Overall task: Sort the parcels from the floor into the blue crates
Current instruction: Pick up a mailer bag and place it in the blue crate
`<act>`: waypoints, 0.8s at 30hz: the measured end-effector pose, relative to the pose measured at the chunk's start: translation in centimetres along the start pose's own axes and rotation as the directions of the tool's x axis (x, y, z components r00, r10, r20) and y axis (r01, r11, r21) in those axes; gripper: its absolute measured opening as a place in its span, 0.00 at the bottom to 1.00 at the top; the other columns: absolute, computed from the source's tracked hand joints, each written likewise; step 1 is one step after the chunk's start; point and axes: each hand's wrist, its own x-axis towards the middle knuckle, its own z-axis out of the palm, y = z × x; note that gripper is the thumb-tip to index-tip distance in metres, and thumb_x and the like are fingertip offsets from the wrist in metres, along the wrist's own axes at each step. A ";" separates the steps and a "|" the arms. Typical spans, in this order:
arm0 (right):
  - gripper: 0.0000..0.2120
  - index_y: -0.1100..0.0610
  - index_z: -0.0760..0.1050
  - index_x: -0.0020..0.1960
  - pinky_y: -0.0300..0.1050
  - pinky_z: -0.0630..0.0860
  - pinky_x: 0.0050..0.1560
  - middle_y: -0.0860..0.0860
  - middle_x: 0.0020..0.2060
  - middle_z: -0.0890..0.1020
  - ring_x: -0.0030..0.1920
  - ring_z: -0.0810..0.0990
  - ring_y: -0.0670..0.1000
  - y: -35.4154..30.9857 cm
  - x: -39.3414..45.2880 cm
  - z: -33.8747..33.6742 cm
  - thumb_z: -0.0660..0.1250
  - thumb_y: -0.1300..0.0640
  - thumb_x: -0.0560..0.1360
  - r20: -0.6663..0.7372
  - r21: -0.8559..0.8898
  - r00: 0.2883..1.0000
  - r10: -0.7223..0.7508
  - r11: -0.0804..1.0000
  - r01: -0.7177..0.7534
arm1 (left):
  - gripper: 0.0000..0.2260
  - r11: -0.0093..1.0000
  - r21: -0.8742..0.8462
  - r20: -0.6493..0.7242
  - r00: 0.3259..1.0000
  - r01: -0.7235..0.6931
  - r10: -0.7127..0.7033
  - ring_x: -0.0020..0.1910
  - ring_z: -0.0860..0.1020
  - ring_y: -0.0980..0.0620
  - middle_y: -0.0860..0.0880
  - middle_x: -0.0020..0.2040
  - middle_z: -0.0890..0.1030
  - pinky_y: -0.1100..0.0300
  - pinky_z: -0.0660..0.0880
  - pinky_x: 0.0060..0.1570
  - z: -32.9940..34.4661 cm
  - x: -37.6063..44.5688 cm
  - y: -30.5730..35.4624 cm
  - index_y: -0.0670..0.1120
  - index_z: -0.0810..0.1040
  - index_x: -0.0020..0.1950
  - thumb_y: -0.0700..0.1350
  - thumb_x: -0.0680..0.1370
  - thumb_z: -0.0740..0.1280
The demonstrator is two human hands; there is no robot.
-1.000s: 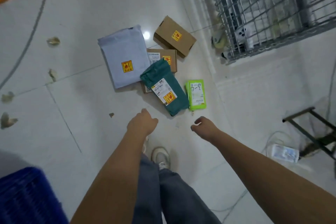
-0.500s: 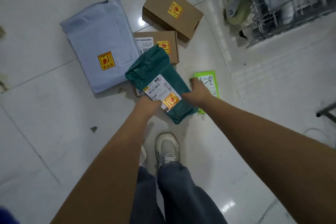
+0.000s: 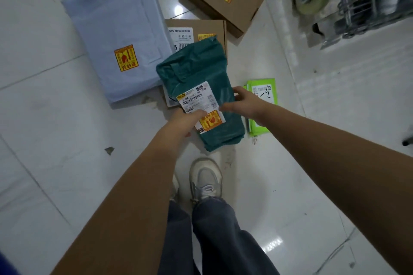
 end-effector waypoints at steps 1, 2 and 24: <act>0.30 0.57 0.64 0.67 0.46 0.78 0.47 0.58 0.59 0.77 0.51 0.79 0.55 -0.1 -0.5 0.0 0.73 0.56 0.70 0.002 0.003 1.000 -0.004 1.000 0.004 | 0.14 0.999 -0.039 -0.019 1.000 -0.016 0.015 0.50 0.76 0.50 0.47 0.60 0.79 0.59 0.72 0.42 -0.3 -0.5 0.3 0.49 0.73 0.59 0.46 0.75 0.69; 0.29 0.57 0.64 0.65 0.49 0.78 0.50 0.59 0.58 0.77 0.51 0.80 0.56 -0.2 -1.0 0.1 0.74 0.54 0.69 -0.001 0.006 1.000 -0.010 1.000 0.010 | 0.17 0.996 -0.078 -0.040 0.999 -0.031 0.028 0.50 0.76 0.50 0.48 0.61 0.79 0.60 0.71 0.42 -0.7 -1.0 0.6 0.47 0.72 0.62 0.46 0.74 0.70; 0.19 0.50 0.73 0.64 0.58 0.73 0.64 0.49 0.58 0.81 0.60 0.79 0.54 -11.3 -24.9 0.2 0.61 0.43 0.77 -0.008 0.593 0.987 -0.163 0.794 0.136 | 0.14 0.854 -0.466 -0.049 0.970 -0.232 0.237 0.40 0.84 0.56 0.52 0.43 0.86 0.63 0.77 0.34 -8.7 -27.1 5.4 0.48 0.79 0.56 0.51 0.73 0.71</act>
